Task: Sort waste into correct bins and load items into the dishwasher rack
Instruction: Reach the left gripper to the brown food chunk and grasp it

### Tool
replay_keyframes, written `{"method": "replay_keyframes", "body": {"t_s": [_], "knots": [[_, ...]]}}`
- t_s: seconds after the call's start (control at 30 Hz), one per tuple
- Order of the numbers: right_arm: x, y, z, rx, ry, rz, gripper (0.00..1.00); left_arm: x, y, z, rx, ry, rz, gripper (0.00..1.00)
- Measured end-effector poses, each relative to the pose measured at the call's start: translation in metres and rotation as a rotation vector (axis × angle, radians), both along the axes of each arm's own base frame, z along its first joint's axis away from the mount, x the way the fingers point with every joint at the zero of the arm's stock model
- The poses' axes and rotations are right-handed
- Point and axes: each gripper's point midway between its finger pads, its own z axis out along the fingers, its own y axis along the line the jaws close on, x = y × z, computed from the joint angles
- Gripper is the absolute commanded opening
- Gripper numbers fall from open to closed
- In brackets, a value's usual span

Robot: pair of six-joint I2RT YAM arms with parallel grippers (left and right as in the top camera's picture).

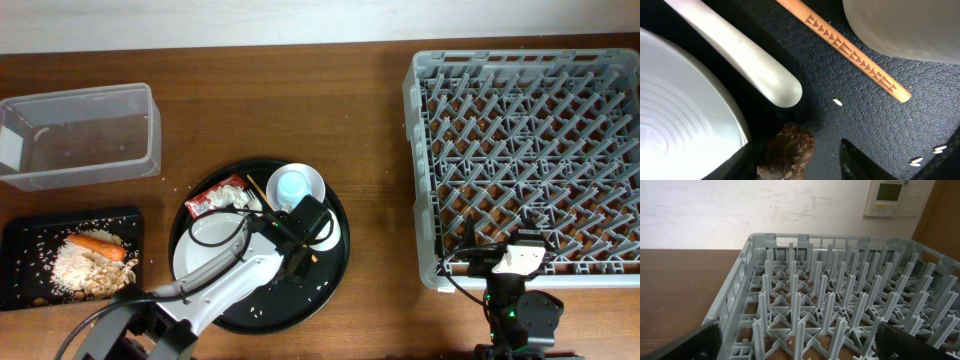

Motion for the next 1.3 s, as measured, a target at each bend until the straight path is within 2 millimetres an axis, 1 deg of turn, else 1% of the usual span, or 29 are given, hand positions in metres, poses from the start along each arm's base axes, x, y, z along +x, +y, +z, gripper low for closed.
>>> {"method": "replay_keyframes", "body": {"t_s": [0.07,0.13,0.23,0.4,0.63,0.67,0.7,0.73,0.8,0.93,1.0,1.03,1.07,1.13,1.17,1.3], "knots": [[0.000,0.000,0.000,0.000,0.000,0.000,0.99,-0.001,-0.001,-0.001,-0.006,0.010,0.002,0.43],[0.000,0.000,0.000,0.000,0.000,0.000,0.99,-0.002,-0.002,-0.002,-0.017,0.020,0.006,0.41],[0.000,0.000,0.000,0.000,0.000,0.000,0.99,-0.003,-0.003,-0.002,-0.021,0.023,0.007,0.41],[0.000,0.000,0.000,0.000,0.000,0.000,0.99,-0.012,-0.015,-0.003,-0.024,0.030,-0.037,0.41],[0.000,0.000,0.000,0.001,0.000,0.000,0.99,-0.024,-0.019,-0.001,-0.047,0.088,-0.027,0.44],[0.000,0.000,0.000,0.000,0.000,0.000,0.99,-0.027,-0.020,-0.001,-0.053,0.102,-0.027,0.49],[0.000,0.000,0.000,0.001,0.000,0.000,0.99,-0.028,-0.020,-0.001,-0.058,0.111,-0.024,0.52],[0.000,0.000,0.000,0.000,0.000,0.000,0.99,-0.029,-0.021,-0.001,-0.060,0.113,-0.021,0.53],[0.000,0.000,0.000,0.000,0.000,0.000,0.99,-0.029,-0.021,-0.001,-0.064,0.117,-0.016,0.40],[0.000,0.000,0.000,0.000,0.000,0.000,0.99,-0.031,-0.022,0.000,-0.071,0.127,0.018,0.38],[0.000,0.000,0.000,0.001,0.000,0.000,0.99,-0.042,-0.018,-0.002,-0.058,0.164,0.024,0.38],[0.000,0.000,0.000,0.001,0.000,0.000,0.98,-0.043,-0.019,0.000,-0.071,0.165,0.023,0.39],[0.000,0.000,0.000,0.000,0.000,0.000,0.99,-0.042,-0.022,0.006,-0.094,0.148,0.021,0.39],[0.000,0.000,0.000,0.000,0.000,0.000,0.99,-0.040,-0.025,0.022,-0.140,0.106,0.022,0.39],[0.000,0.000,0.000,0.000,0.000,0.000,0.99,-0.044,-0.022,0.036,-0.165,0.088,0.044,0.39],[0.000,0.000,0.000,0.000,0.000,0.000,0.99,-0.050,-0.016,0.035,-0.150,0.107,0.086,0.39]]}}
